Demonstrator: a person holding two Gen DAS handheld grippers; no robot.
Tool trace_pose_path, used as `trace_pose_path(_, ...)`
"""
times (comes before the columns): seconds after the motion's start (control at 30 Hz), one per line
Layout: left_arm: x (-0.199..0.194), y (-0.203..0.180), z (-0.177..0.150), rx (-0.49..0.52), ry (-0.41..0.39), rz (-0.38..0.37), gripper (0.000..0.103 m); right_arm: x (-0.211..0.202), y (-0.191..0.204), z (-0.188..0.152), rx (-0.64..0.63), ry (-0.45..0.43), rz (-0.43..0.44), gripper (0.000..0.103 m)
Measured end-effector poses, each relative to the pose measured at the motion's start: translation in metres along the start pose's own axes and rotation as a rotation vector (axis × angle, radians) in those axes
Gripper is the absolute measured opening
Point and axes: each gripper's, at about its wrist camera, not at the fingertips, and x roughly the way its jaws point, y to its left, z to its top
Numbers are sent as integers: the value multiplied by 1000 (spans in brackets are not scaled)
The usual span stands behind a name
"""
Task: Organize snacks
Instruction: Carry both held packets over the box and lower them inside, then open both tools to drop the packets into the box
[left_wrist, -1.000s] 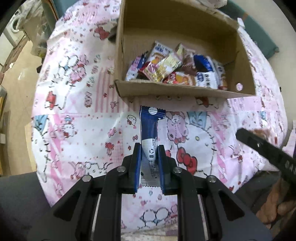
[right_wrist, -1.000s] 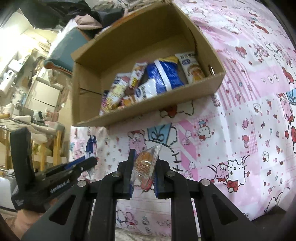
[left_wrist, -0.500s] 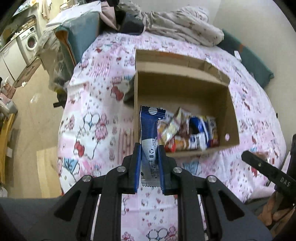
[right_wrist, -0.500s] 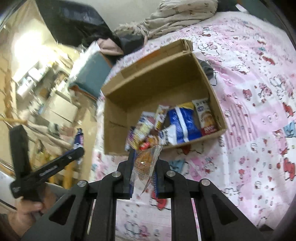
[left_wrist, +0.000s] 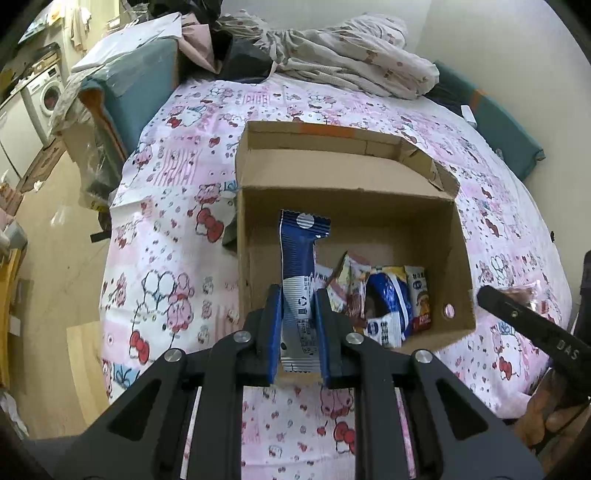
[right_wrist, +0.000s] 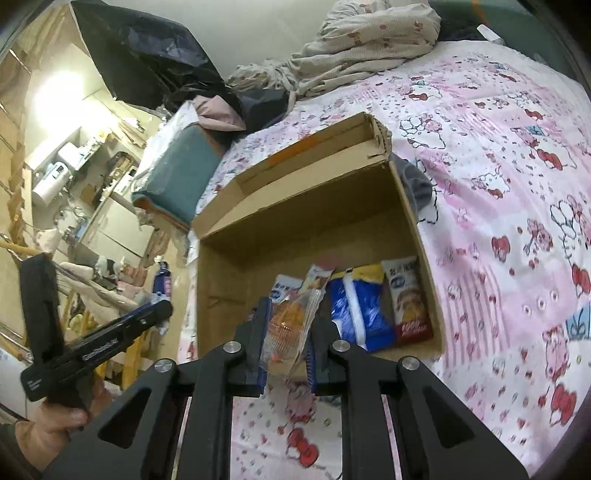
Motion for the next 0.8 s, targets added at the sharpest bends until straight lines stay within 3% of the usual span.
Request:
trace_pose_path(0.37, 48, -13, -3, 83, 13, 35, 14, 34, -14, 3, 23, 43, -32, 17)
trace_pose_path(0.8, 74, -12, -8, 78, 34, 6, 15, 56, -23, -6, 73, 103, -50, 20)
